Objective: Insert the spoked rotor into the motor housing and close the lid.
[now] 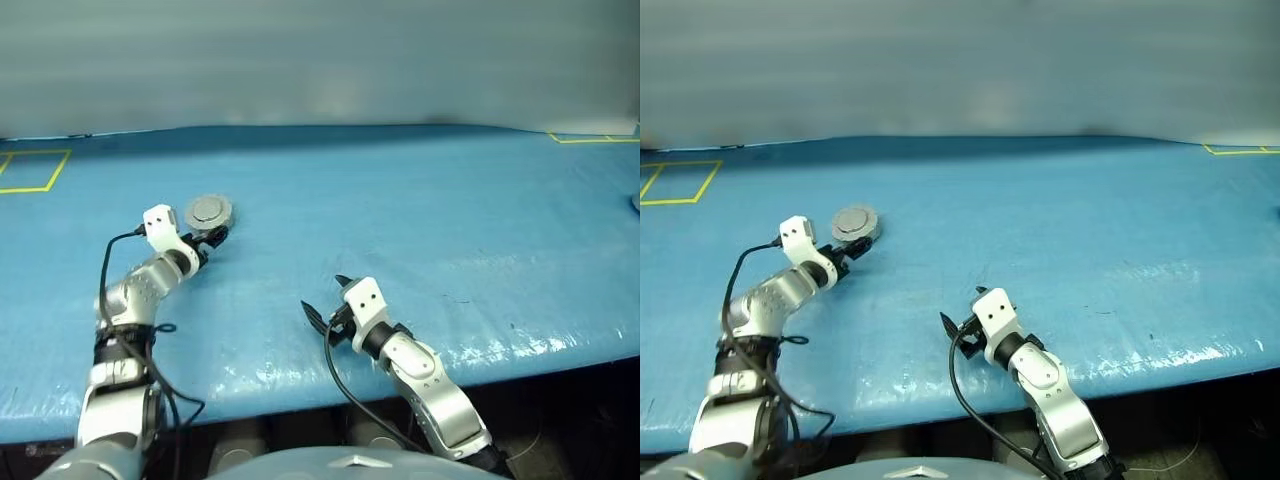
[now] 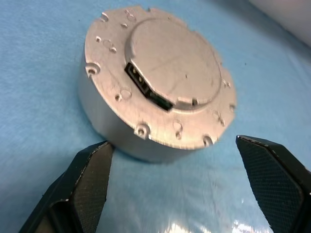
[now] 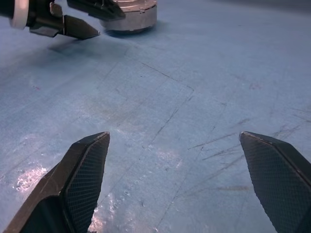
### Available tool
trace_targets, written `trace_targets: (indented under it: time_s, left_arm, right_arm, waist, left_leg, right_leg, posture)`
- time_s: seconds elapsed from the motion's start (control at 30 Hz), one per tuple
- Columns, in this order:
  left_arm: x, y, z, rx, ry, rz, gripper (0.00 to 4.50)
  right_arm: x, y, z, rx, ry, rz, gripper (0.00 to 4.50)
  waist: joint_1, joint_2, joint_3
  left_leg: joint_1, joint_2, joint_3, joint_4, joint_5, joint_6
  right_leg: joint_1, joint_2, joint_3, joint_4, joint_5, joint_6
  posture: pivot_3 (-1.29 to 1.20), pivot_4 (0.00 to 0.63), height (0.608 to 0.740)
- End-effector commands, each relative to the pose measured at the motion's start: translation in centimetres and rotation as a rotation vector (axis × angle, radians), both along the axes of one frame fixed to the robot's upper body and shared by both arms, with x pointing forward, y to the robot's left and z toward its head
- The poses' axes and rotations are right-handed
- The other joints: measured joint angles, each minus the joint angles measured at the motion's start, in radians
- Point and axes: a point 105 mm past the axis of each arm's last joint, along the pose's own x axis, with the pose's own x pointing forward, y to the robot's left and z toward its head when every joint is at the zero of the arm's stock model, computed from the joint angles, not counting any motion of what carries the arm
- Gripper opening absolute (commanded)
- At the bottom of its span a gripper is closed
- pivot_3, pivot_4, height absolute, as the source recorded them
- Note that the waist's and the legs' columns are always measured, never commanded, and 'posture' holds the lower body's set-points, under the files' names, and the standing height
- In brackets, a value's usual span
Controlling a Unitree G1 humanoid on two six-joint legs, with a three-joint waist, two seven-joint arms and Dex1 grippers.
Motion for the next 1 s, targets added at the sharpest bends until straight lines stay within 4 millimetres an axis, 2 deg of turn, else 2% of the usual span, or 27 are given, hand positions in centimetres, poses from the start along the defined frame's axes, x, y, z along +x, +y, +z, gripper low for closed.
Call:
trace_targets:
  time_s: [0.03,0.13,0.2,0.3,0.4,0.7,1.0]
  left_arm:
    - [-2.8,-0.7,-0.5,0.183,-0.069,-0.094,4.44]
    - [-4.0,-1.1,1.2,0.369,-0.246,-0.127,4.44]
    - [-4.6,-1.2,2.1,0.433,-0.326,-0.113,4.44]
    - [-5.6,-2.1,2.6,0.524,-0.402,-0.15,4.44]
    - [-6.3,-3.0,2.7,0.578,-0.453,-0.189,4.44]
    - [-7.3,-5.8,3.2,0.49,-0.555,-0.259,4.44]
    - [-7.2,-6.4,2.4,0.482,-0.527,-0.275,4.44]
  right_arm:
    - [0.3,-0.2,1.2,0.039,-0.024,0.002,4.5]
    - [0.4,-0.8,1.5,0.056,-0.023,-0.026,4.5]
    - [0.3,-1.3,1.7,0.051,-0.042,-0.048,4.5]
    - [-0.2,-2.1,2.3,0.059,-0.083,-0.076,4.5]
    - [-0.9,-2.3,2.5,0.051,-0.108,-0.077,4.5]
    - [-0.7,-2.4,2.5,0.06,-0.129,-0.153,4.5]
    - [-0.7,-1.7,2.1,0.037,-0.117,-0.12,4.5]
  waist:
    - [0.003,0.0,0.0]
    - [0.014,-0.001,0.001]
    - [0.027,-0.004,0.002]
    - [0.043,-0.005,0.003]
    - [0.05,-0.005,0.003]
    - [0.051,-0.006,0.004]
    - [0.051,-0.006,0.004]
  left_leg:
    - [-0.001,0.0,0.001,0.0,0.0,0.0]
    - [-0.004,0.0,0.001,0.0,0.0,0.0]
    - [-0.007,0.0,0.002,0.0,0.0,0.001]
    - [-0.017,0.0,0.001,0.001,0.0,0.001]
    - [-0.024,0.0,0.002,0.001,-0.001,0.002]
    - [-0.025,0.0,0.003,0.002,-0.002,0.004]
    - [-0.025,0.0,0.003,0.004,-0.002,0.004]
  right_leg:
    - [-0.001,0.0,0.001,0.0,0.0,-0.001]
    - [-0.005,-0.002,0.001,-0.001,-0.001,-0.002]
    - [-0.008,-0.003,0.001,-0.002,-0.001,-0.002]
    - [-0.02,-0.004,-0.001,-0.002,-0.001,-0.002]
    - [-0.022,-0.004,-0.001,-0.002,-0.001,-0.002]
    - [-0.022,-0.003,-0.001,-0.003,-0.001,-0.002]
    - [-0.022,-0.002,-0.002,-0.003,-0.001,-0.001]
  posture:
    - [0.0,0.15,0.74]
    - [0.0,0.15,0.74]
    - [0.0,0.15,0.74]
    - [0.0,0.15,0.74]
    - [0.0,0.15,0.74]
    - [0.0,0.15,0.74]
    - [0.0,0.15,0.74]
